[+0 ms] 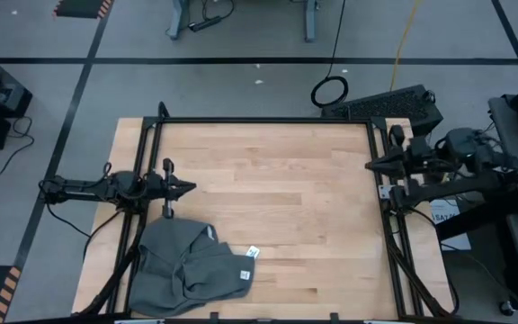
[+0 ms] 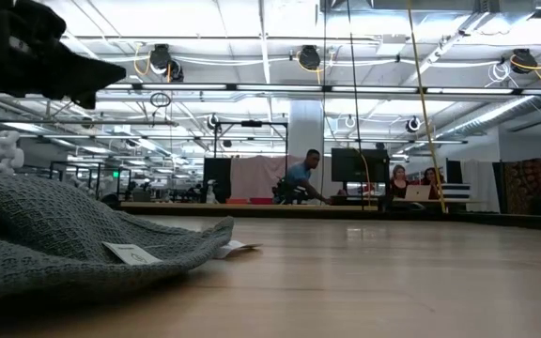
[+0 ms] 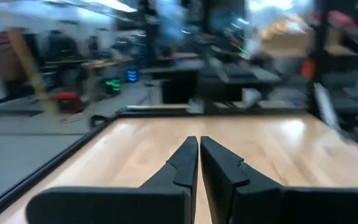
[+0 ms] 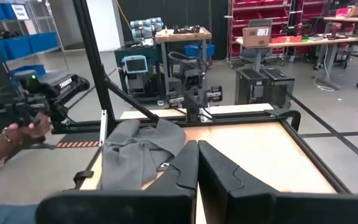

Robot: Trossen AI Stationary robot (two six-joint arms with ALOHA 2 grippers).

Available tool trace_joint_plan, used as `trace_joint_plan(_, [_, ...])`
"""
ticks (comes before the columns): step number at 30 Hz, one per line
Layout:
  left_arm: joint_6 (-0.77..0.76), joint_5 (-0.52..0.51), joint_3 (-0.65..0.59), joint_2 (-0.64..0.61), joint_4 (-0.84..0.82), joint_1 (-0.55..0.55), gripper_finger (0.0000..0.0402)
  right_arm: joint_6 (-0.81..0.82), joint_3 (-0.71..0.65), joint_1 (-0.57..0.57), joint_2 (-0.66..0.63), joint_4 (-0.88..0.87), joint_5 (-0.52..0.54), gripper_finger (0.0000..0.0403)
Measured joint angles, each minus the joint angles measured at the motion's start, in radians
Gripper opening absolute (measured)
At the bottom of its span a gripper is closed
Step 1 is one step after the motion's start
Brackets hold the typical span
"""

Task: Roll towel
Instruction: Fold the gray towel on the center of table

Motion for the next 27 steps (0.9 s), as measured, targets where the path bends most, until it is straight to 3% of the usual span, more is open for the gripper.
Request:
trace_joint_plan(3, [-0.009,-0.130,0.075,0.031,-0.093,0.001,0.0027,-0.023,-0.063,0.000,0.000,0.059,0.000,0.0000])
trace_joint_plan(7, [0.011,-0.160,0.188,0.112,-0.121,0.000,0.0027,-0.048,-0.146,0.000,0.000,0.142,0.000,0.0000])
trace_joint_plan(11, [0.013,-0.136,0.363,0.224,-0.128,-0.001,0.0027,-0.066,-0.225,0.000,0.000,0.253,0.000,0.0000])
trace_joint_plan(20, [0.104,0.109,0.822,0.522,-0.307,-0.001,0.0027,-0.071,-0.329,0.000,0.002,0.348,0.003,0.0000])
trace_joint_plan(27, [0.114,0.112,1.073,0.700,-0.510,-0.003,0.0027,-0.020,-0.370,0.000,0.004,0.333,0.003,0.0000])
